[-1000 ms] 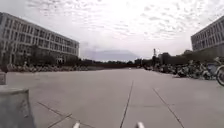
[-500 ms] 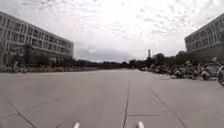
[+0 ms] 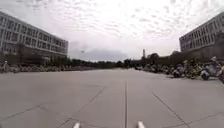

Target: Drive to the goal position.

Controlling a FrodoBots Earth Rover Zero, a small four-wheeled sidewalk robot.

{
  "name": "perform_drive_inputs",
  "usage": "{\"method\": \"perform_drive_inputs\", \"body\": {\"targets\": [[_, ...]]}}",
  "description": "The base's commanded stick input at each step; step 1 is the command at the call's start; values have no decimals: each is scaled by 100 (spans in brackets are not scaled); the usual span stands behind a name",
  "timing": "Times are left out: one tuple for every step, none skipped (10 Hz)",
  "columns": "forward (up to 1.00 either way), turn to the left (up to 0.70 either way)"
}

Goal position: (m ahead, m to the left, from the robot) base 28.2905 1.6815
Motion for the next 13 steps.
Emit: {"method": "perform_drive_inputs", "body": {"targets": [[70, 0], [70, 0], [70, 0], [70, 0], [70, 0], [70, 0], [70, 0], [70, 0], [70, 0], [70, 0], [70, 0], [70, 0], [70, 0]]}}
